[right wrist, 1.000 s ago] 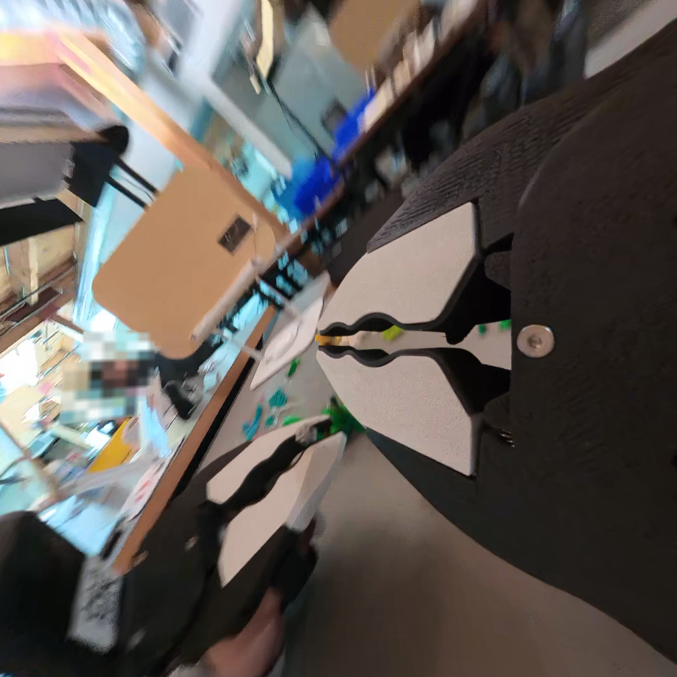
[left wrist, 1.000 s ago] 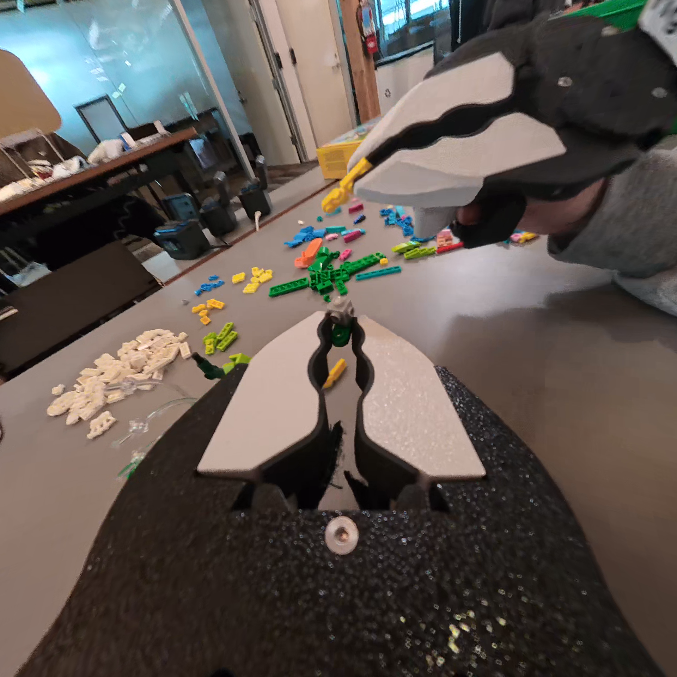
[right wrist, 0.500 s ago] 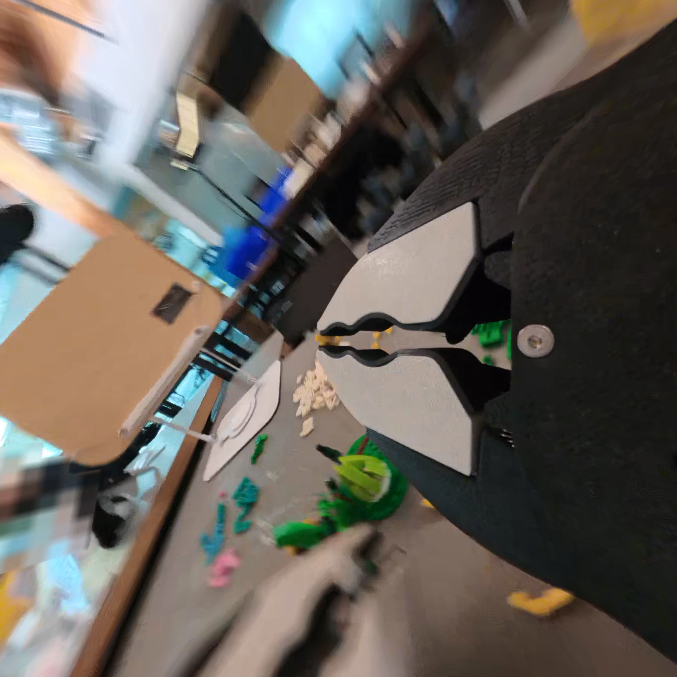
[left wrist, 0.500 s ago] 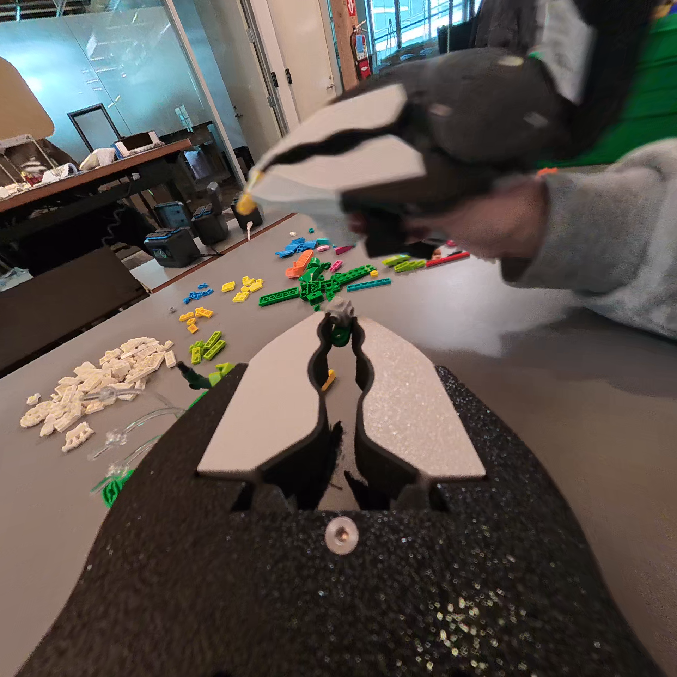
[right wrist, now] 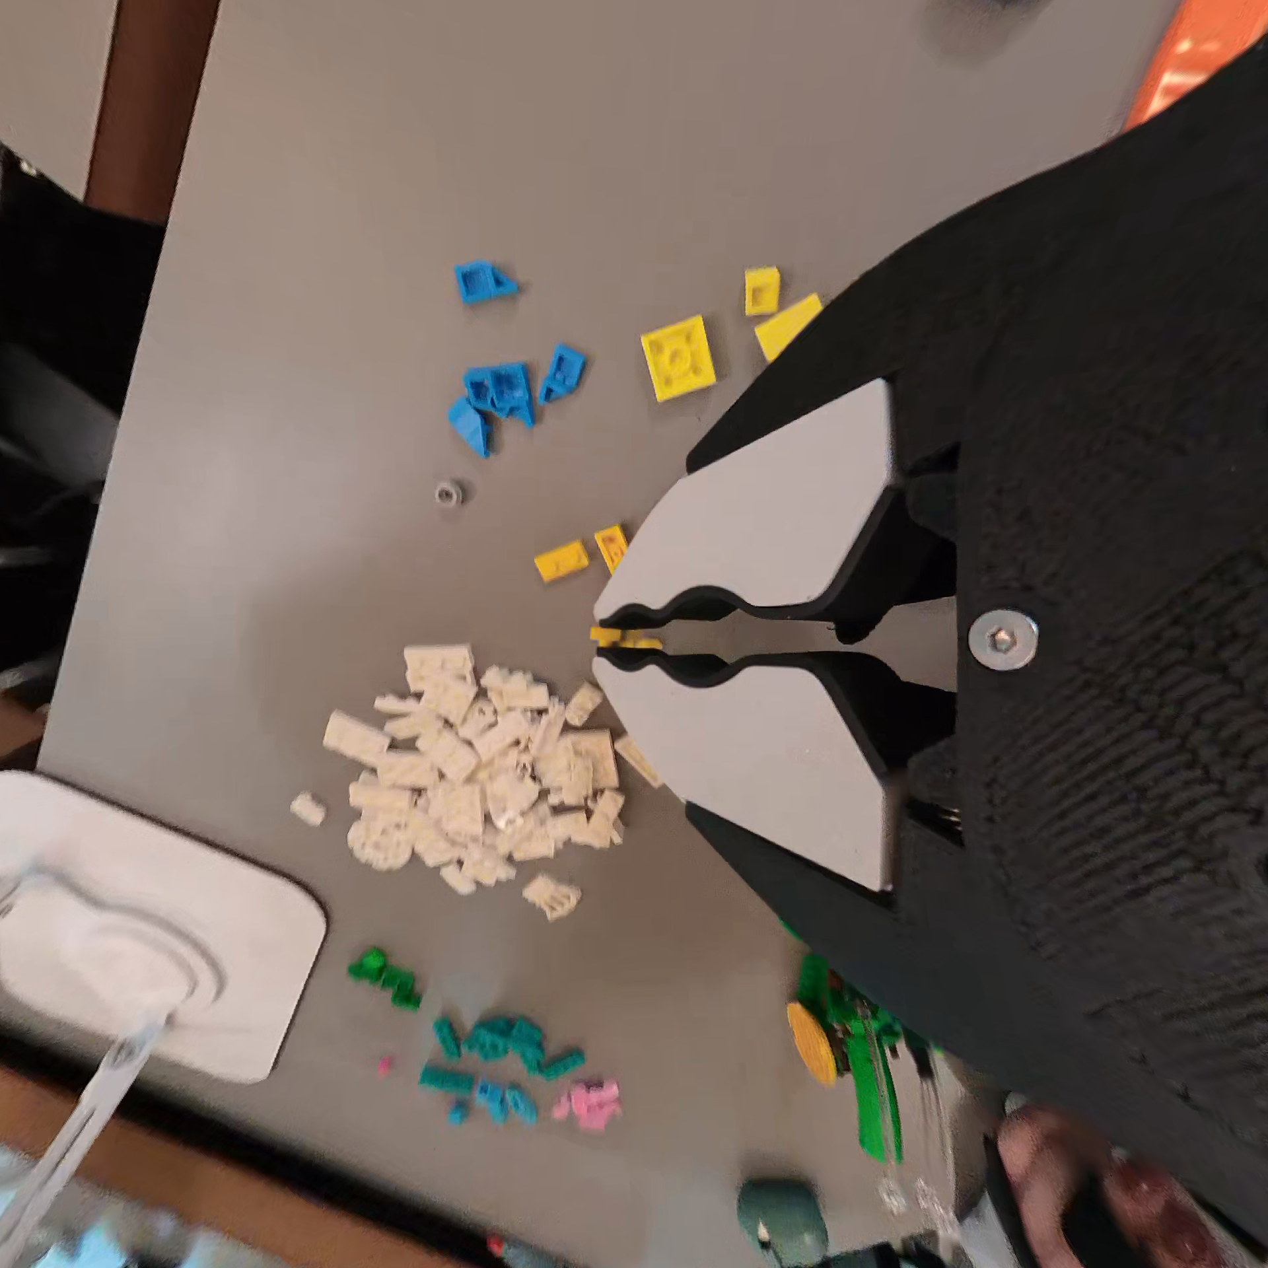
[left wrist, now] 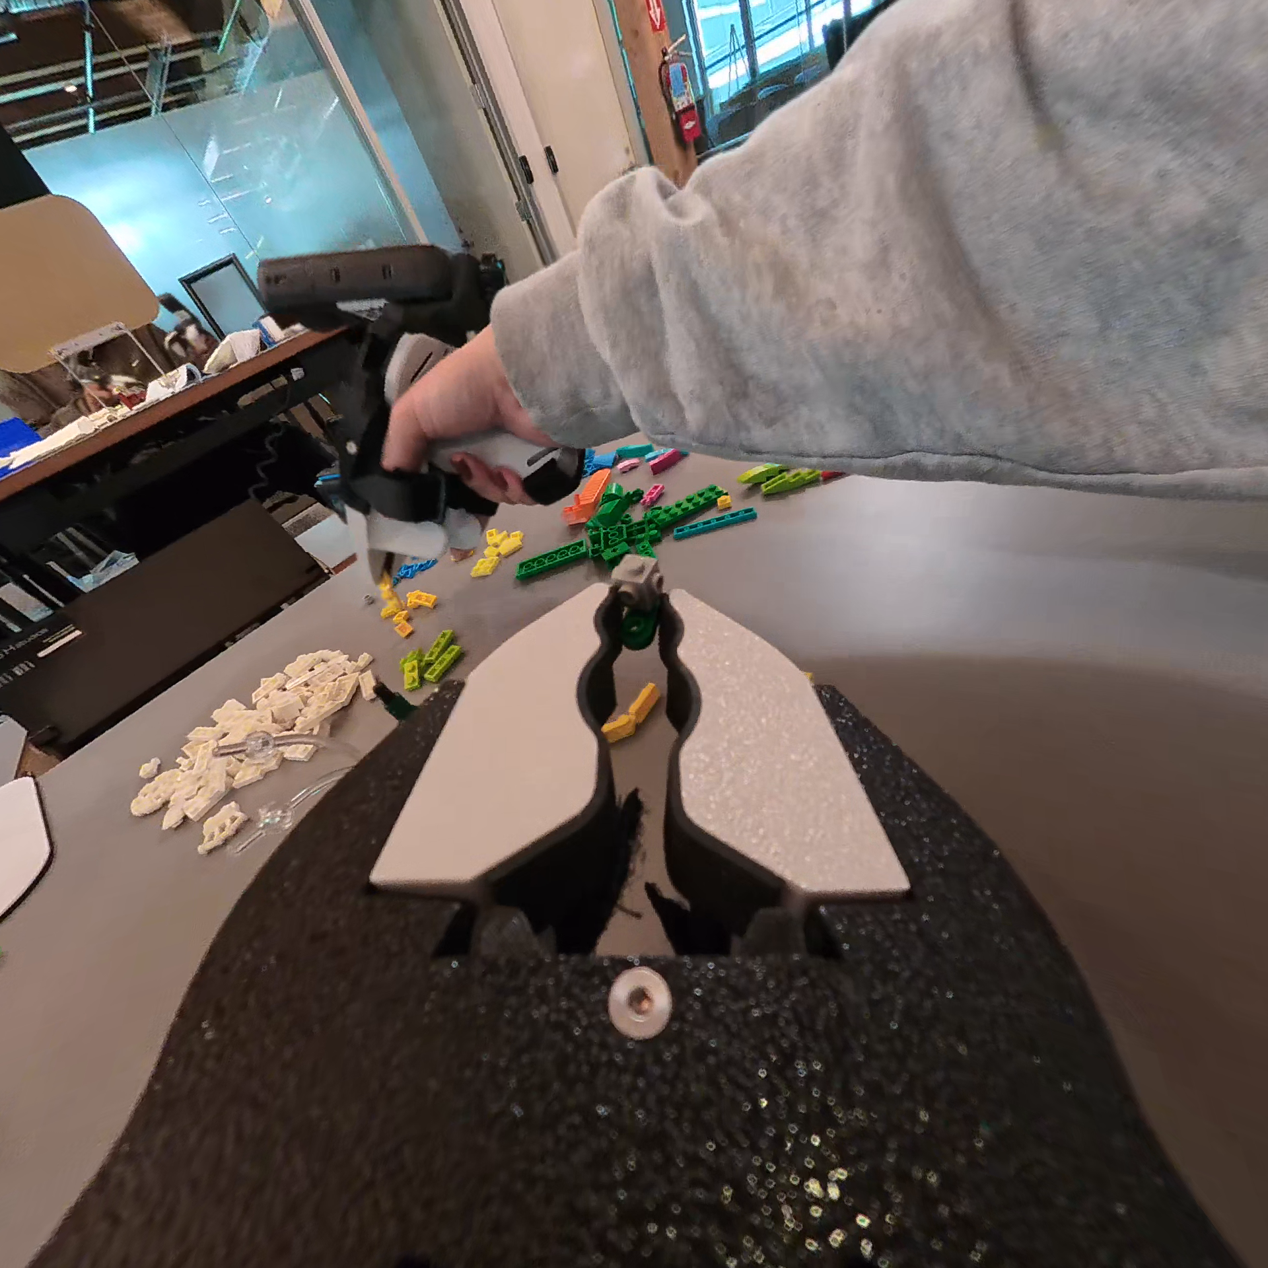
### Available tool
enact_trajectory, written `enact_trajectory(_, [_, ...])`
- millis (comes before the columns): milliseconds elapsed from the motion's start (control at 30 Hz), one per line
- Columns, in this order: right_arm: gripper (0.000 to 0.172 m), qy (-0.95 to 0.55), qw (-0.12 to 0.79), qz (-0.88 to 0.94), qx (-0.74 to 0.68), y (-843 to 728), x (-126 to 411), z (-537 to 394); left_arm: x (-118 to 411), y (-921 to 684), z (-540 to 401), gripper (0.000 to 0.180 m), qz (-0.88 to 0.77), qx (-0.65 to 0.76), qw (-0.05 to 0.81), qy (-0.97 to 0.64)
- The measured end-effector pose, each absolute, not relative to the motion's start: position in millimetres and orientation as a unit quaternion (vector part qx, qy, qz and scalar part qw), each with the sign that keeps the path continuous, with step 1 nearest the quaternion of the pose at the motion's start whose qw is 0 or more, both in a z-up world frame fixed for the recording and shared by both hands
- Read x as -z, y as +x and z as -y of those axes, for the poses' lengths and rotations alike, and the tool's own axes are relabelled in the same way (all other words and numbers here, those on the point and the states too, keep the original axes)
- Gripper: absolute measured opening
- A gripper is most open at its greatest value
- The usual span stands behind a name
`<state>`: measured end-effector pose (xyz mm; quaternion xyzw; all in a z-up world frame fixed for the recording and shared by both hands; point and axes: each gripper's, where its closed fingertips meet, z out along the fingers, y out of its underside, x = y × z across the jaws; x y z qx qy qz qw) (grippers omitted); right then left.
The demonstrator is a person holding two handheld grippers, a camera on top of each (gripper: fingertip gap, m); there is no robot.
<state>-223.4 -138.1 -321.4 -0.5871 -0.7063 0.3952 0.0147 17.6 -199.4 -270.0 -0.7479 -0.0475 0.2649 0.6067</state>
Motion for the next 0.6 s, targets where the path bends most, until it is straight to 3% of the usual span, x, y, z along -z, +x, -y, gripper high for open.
enact_trajectory(67, [0.004,-0.596,0.008,0.704,-0.387,-225.8,326.7,136.7,271.0,17.0,199.3,0.010,0.048,-0.266,0.604,-0.750])
enact_trajectory(133, [0.035,-0.606,0.007,0.696,-0.384,-226.2,328.6,135.5,271.6,17.1,199.4,0.010,0.046,-0.268,0.602,-0.751])
enact_trajectory(200, [0.055,-0.601,0.025,0.700,-0.385,-223.4,325.1,131.8,271.1,16.1,201.2,0.010,0.047,-0.272,0.603,-0.749])
enact_trajectory(400, [0.056,-0.409,0.060,0.820,-0.395,-144.0,291.4,141.2,265.0,9.2,207.1,0.010,0.075,-0.267,0.620,-0.734])
enact_trajectory(600, [0.058,-0.207,0.000,0.930,-0.304,6.8,322.7,163.6,260.1,5.8,208.5,0.010,0.087,-0.270,0.630,-0.723])
